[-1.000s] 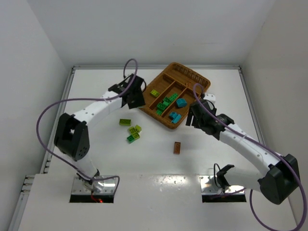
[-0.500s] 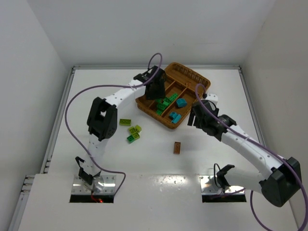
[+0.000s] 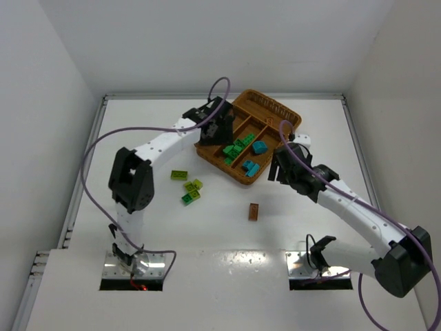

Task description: Sort the legos into containers by color

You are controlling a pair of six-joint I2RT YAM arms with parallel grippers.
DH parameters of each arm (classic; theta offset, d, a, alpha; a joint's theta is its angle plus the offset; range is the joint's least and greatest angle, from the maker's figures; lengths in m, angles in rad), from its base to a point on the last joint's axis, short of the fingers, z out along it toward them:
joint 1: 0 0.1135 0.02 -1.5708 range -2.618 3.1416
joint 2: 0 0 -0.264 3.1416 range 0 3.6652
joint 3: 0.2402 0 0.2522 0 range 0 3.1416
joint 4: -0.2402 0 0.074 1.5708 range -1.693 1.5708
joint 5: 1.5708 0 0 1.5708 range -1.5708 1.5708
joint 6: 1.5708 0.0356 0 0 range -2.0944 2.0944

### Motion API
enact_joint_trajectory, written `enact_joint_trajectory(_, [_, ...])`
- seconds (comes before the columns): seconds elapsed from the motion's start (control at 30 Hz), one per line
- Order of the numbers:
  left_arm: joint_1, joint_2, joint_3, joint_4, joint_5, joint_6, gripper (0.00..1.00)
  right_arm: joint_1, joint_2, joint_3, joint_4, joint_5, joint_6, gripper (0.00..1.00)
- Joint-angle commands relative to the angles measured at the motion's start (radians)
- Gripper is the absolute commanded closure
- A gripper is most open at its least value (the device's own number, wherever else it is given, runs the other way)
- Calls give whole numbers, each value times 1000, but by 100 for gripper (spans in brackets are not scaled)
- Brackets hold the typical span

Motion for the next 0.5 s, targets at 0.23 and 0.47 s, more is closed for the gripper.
enact_joint_trajectory(0.23, [73, -407, -554, 3, -148, 24, 22, 18, 93, 38, 83, -267, -90, 29])
enact_joint_trajectory(0.47, [95, -470, -685, 43, -139, -6, 17, 102, 200, -8, 73, -363, -37, 28])
